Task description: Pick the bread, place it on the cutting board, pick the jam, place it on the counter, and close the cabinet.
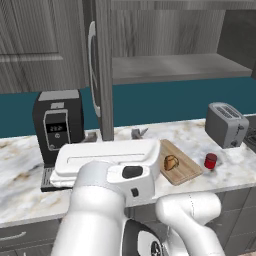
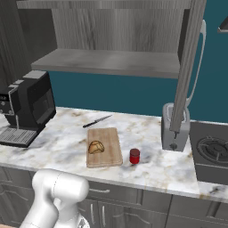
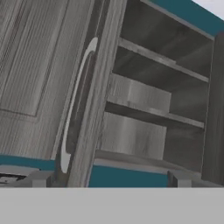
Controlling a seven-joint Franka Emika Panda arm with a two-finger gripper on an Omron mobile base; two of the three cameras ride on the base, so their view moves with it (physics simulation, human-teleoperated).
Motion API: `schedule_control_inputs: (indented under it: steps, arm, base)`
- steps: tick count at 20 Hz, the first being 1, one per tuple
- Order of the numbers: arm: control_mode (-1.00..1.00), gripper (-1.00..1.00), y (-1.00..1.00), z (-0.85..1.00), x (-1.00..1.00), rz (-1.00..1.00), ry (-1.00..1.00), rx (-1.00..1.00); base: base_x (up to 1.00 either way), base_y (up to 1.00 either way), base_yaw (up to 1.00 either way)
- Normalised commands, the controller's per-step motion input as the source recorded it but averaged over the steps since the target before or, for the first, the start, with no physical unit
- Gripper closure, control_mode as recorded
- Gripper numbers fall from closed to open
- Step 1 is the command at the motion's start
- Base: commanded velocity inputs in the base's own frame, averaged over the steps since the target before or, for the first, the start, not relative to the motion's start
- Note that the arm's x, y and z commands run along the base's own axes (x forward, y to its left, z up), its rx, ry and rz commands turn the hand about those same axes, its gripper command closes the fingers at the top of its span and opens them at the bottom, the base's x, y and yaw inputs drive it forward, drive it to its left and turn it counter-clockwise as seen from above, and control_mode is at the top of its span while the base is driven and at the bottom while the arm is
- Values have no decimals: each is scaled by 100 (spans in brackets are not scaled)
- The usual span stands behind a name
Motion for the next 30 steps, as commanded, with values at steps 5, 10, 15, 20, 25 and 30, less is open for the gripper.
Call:
schedule_control_inputs:
  steps: [5, 10, 15, 20, 25, 30]
  arm:
    - [-100, -100, 30, 0, 33, -11, 0, -4]
    - [-100, -100, 33, 0, 25, -11, -1, -2]
    - [-100, -100, 33, 0, 24, -11, -1, -2]
    - [-100, -100, 21, 0, 28, -15, -2, -1]
    - [-100, -100, 7, 0, 30, -18, -3, 0]
    - [-100, -100, 0, 0, 22, -19, -5, 0]
  base:
    - [0, 0, 0]
    - [0, 0, 0]
    - [0, 0, 0]
    - [0, 0, 0]
    - [0, 0, 0]
    - [0, 0, 0]
